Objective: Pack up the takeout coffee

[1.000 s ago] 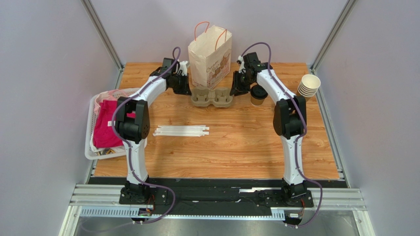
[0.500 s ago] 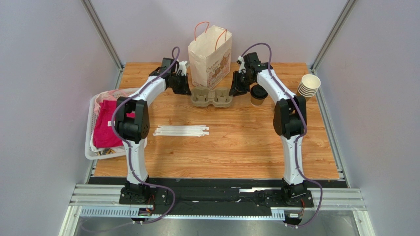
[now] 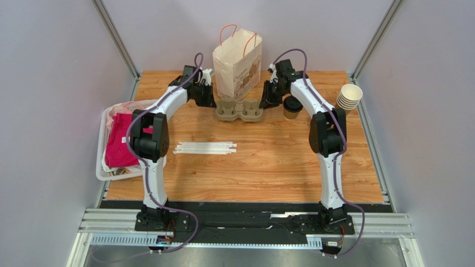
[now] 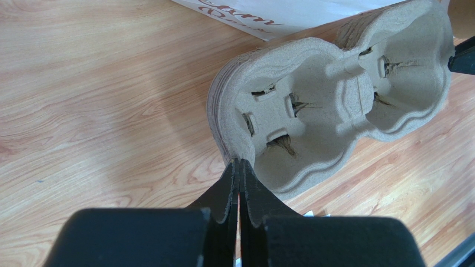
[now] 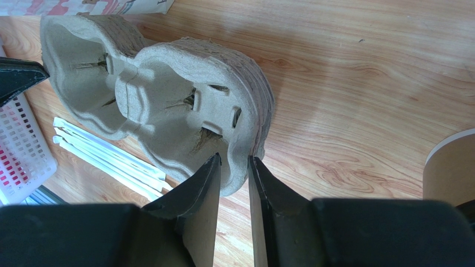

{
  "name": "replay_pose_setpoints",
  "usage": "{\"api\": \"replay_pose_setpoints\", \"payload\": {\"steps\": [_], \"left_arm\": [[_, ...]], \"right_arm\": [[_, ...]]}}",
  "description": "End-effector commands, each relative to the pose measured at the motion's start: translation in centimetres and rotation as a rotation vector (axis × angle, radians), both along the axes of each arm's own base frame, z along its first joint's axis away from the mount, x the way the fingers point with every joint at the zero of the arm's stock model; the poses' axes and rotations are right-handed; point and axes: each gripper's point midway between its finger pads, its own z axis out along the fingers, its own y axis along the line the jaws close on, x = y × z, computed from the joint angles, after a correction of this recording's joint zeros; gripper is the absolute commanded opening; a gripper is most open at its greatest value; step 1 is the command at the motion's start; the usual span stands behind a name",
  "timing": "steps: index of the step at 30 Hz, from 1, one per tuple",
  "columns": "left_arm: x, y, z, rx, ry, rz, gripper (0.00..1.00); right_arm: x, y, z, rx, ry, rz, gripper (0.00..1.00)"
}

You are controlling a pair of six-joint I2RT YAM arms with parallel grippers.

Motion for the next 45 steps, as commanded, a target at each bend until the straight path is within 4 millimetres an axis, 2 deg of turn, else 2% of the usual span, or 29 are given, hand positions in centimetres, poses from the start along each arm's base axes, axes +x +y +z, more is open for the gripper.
{"api": "replay_pose_setpoints", "payload": {"steps": [1, 8, 14, 19, 31, 39, 45], "left_arm": [[0.8, -0.6, 0.8, -0.024, -0.027, -0.015, 0.0], [0.8, -0.7, 0.7, -0.027, -0.024, -0.016, 0.0], [0.6, -0.9, 0.7, -0.038, -0.018, -0.02, 0.0], [0.2, -1.8, 1.3, -0.09, -0.014, -0.046, 0.0], [-0.8, -3.0, 6.5, -0.197, -0.084, -0.074, 0.0], [-1.8, -3.0, 9.4, -0.229, -0.122, -0.069, 0.0], [-2.2, -3.0, 10.8, -0.242, -0.136, -0.07, 0.0]], "right_arm": [[0.7, 0.2, -0.4, -0.007, -0.017, -0.01, 0.28], [0.6, 0.4, -0.8, -0.019, -0.015, -0.002, 0.28], [0.5, 0.8, -0.6, -0.006, -0.013, 0.007, 0.2], [0.2, 1.4, -0.2, 0.031, -0.006, 0.028, 0.0], [-0.5, 3.6, 5.9, 0.204, -0.089, 0.105, 0.0], [-1.2, 3.7, 8.3, 0.266, -0.104, 0.105, 0.0], [-1.4, 3.8, 10.0, 0.303, -0.119, 0.107, 0.0]]}}
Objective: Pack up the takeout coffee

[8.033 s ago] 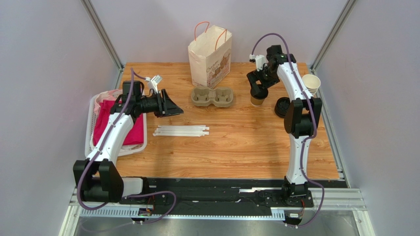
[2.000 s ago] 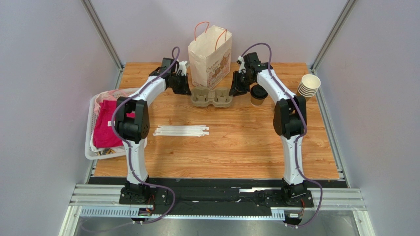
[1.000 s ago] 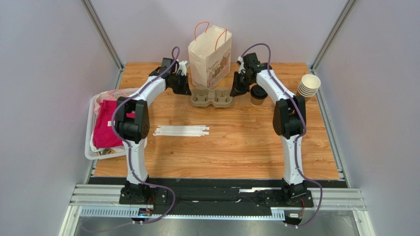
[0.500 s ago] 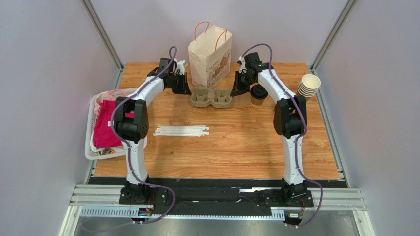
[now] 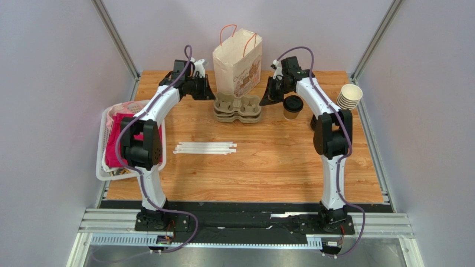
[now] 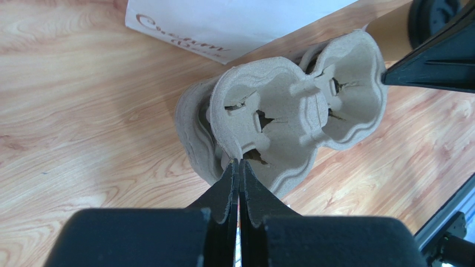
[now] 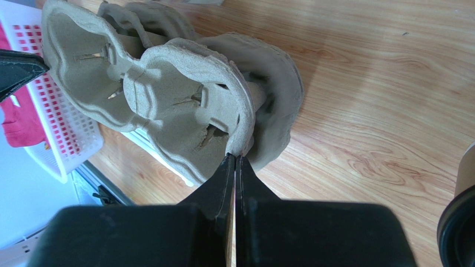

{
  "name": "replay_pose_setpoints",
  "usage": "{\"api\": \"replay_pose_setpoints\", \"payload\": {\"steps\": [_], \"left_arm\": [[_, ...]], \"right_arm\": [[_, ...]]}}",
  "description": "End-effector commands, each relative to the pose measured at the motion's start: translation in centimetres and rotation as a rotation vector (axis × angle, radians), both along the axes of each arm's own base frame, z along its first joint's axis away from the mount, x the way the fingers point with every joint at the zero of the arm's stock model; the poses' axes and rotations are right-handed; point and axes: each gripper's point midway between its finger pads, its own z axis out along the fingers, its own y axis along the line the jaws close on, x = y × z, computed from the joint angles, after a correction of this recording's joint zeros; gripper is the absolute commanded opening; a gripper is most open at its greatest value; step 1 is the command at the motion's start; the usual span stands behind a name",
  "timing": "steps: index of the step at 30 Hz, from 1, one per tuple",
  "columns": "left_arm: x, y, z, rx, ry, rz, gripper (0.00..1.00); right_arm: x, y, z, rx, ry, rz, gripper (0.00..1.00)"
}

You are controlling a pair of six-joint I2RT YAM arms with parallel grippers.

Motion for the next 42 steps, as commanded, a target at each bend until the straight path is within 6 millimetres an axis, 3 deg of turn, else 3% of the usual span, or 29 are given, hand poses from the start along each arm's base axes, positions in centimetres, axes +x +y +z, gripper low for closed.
{"api": "replay_pose_setpoints", "payload": {"steps": [1, 15, 19, 24, 25, 29, 37, 42], "left_arm": [[-1.5, -2.7, 4.5, -0.113, -0.06, -0.084, 0.0], [-3.5, -3.2, 5.2, -0.162, -0.024, -0.109, 0.0], [-4.4, -3.4, 4.8, -0.186, 0.011, -0.115, 0.0], [-5.7, -3.6, 5.0, -0.223, 0.037, -0.129, 0.0], [-5.9, -3.7, 5.3, -0.23, 0.034, -0.132, 0.0], [-6.4, -3.8, 5.9, -0.247, 0.033, -0.135, 0.0], [-6.9, -3.9, 6.3, -0.267, 0.046, -0.132, 0.0], [-6.5, -3.9, 5.9, -0.256, 0.048, -0.126, 0.0]], "right_arm": [[-0.3, 3.0, 6.9, 0.165, -0.125, 0.066, 0.0], [-1.0, 3.5, 5.3, 0.197, -0.076, 0.106, 0.0], [-1.0, 3.6, 4.1, 0.185, -0.04, 0.123, 0.01], [-1.1, 3.4, 3.0, 0.149, -0.024, 0.125, 0.22], [-1.2, 3.6, 2.9, 0.146, -0.024, 0.131, 0.3], [-0.9, 3.1, 2.9, 0.115, -0.046, 0.125, 0.5], [0.2, 1.8, 6.2, 0.033, -0.21, 0.147, 0.79], [0.1, 1.5, 8.2, -0.002, -0.32, 0.204, 0.86]]}}
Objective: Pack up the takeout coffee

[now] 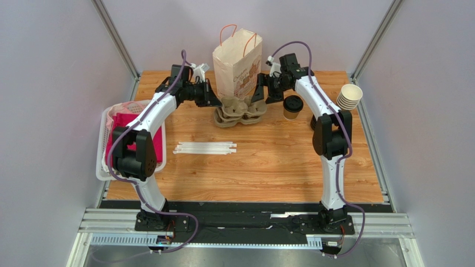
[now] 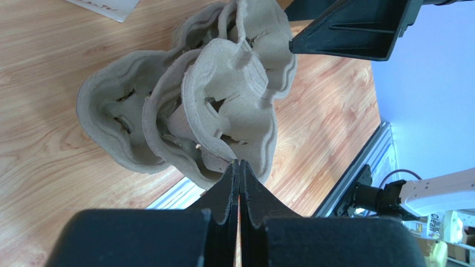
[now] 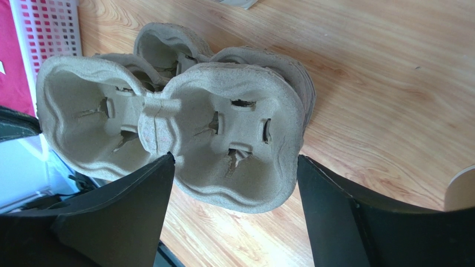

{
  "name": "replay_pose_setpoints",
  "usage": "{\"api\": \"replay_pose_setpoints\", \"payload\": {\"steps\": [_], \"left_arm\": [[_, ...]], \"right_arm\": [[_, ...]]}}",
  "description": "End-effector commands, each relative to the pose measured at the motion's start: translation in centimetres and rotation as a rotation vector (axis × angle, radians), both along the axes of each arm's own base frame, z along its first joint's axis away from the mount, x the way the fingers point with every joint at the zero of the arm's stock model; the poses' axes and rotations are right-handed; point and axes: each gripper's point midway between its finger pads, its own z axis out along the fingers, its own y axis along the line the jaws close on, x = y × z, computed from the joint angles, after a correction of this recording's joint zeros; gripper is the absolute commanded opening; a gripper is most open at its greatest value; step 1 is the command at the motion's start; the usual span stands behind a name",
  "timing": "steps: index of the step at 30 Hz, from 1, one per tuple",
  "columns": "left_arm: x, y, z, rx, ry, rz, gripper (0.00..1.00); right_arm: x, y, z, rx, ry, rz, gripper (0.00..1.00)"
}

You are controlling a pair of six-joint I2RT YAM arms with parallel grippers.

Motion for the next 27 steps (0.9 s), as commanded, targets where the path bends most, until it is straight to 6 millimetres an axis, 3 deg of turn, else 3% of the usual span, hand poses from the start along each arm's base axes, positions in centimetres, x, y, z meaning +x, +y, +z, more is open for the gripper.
{"api": "replay_pose_setpoints", "payload": {"steps": [1, 9, 15, 18, 23, 26, 27], "left_arm": [[-0.2, -0.9, 1.7, -0.038, -0.043, -0.027, 0.0], [0.5, -0.7, 0.8, -0.02, -0.039, -0.016, 0.0], [0.5, -0.9, 0.9, -0.033, -0.033, -0.02, 0.0], [0.4, -0.9, 1.9, -0.041, -0.051, -0.023, 0.0], [0.0, -1.0, 3.8, -0.06, -0.083, -0.031, 0.0], [-0.5, -1.1, 4.6, -0.073, -0.089, -0.036, 0.0], [-0.7, -1.1, 4.8, -0.076, -0.089, -0.038, 0.0]], "right_arm": [[0.0, 0.6, 6.6, 0.005, -0.224, 0.09, 0.9], [-0.8, 0.7, 6.4, -0.04, -0.244, 0.138, 0.96], [-1.2, 1.3, 6.8, 0.003, -0.233, 0.166, 0.83], [-1.6, 1.8, 7.7, 0.032, -0.235, 0.175, 0.68], [-2.2, 1.9, 9.7, 0.06, -0.256, 0.172, 0.54], [-2.3, 1.8, 10.8, 0.068, -0.275, 0.162, 0.35], [-2.4, 1.9, 11.0, 0.074, -0.271, 0.156, 0.24]]}}
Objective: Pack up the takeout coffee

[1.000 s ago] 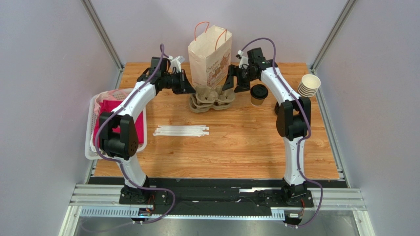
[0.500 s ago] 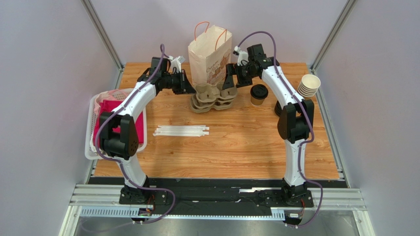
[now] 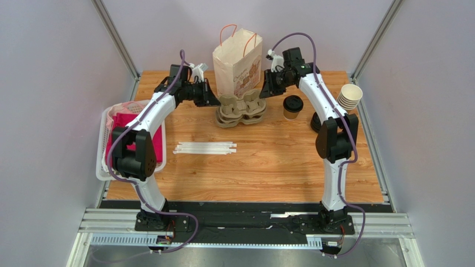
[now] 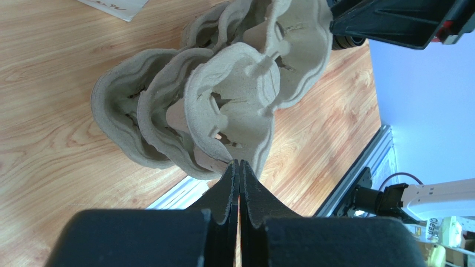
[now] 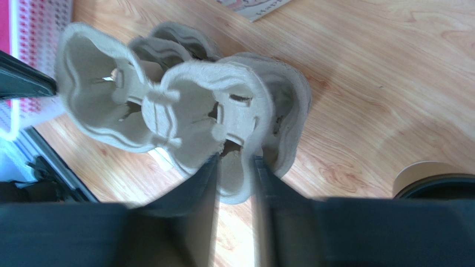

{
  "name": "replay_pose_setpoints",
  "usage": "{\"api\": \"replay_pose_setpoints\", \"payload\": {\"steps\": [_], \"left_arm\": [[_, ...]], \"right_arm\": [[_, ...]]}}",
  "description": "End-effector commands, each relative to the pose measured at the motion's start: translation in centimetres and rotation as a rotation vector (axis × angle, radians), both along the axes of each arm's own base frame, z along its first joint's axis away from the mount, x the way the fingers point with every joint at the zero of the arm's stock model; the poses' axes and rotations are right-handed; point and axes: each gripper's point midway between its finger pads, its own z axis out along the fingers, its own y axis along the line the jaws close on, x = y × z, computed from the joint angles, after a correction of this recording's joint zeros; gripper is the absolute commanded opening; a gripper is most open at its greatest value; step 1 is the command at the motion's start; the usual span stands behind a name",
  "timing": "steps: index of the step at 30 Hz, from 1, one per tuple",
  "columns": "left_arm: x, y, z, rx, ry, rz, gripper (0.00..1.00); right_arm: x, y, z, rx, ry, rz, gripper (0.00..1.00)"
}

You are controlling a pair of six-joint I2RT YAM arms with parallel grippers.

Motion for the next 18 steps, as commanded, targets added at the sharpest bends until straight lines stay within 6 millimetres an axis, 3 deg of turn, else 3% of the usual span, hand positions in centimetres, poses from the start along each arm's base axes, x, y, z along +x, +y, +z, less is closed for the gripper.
{"api": "replay_pose_setpoints", "payload": {"steps": [1, 3, 11, 18], "left_arm": [[-1.0, -1.5, 5.1, -0.082, -0.095, -0.053, 0.0], [-1.3, -1.3, 5.4, -0.084, -0.1, -0.053, 0.0], [-2.3, -0.6, 4.8, -0.062, -0.09, -0.055, 0.0], [-2.6, 0.9, 4.3, -0.039, -0.102, -0.038, 0.0]], "right_arm": [[-1.8, 2.7, 7.6, 0.142, -0.103, 0.069, 0.17], [-1.9, 2.7, 7.7, 0.148, -0.091, 0.059, 0.0], [-2.9, 2.9, 8.2, 0.232, -0.024, 0.055, 0.0], [-3.7, 2.7, 7.0, 0.219, -0.01, 0.085, 0.0]]}}
